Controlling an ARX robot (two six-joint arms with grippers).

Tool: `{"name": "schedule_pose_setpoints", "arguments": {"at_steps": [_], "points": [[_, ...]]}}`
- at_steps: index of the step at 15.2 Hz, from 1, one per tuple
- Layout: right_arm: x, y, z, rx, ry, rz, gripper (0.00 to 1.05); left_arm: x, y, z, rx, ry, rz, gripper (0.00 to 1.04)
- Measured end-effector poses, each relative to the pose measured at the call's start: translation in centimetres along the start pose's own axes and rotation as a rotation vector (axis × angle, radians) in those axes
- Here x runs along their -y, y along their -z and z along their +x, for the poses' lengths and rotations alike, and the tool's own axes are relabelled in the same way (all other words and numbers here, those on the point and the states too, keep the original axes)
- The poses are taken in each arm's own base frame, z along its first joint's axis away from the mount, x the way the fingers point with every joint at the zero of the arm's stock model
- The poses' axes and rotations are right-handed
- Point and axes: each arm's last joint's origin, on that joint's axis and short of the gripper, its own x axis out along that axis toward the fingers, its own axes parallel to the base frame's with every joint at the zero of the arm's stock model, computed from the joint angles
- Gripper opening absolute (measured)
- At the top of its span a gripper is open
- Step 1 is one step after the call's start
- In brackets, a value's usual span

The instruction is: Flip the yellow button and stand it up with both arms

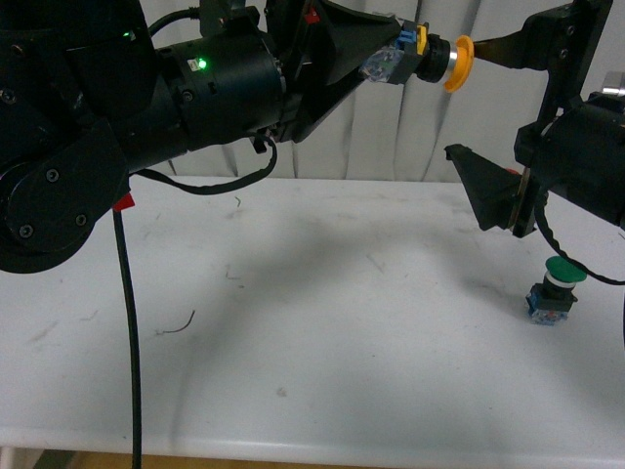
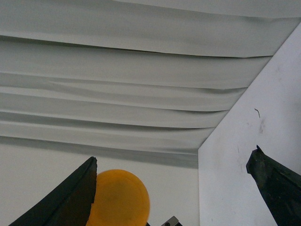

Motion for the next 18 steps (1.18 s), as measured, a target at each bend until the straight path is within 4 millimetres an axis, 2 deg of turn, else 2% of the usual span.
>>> {"name": "schedule_pose_setpoints", "arguments": {"at_steps": [4,8,12,15,18], "points": [[-0.6,-0.5,0.4,-0.017,-0.028,0.005,0.98,-0.1,0.4,0.2,-0.02,-0.003,-0.008,0.32],[-2.4,0.8,2.4,-0.062,-0.102,-0.009,0.98,-0.1,0.8,0.4,-0.034,-0.005,-0.011,0.32],[-0.7,1.6,2.1,-0.08,-0.052,0.011,0.98,-0.3,0.5,0.1,-0.03,-0.014,-0.012,0.32],[-0.7,1.7,2.1,-0.082,-0.05,0.014,0.98,-0.4,0.5,0.1,-0.03,-0.014,-0.012,0.32],[-0.7,2.1,2.0,-0.086,-0.056,0.02,0.66,-0.6,0.6,0.1,-0.038,-0.023,-0.02,0.32]]}}
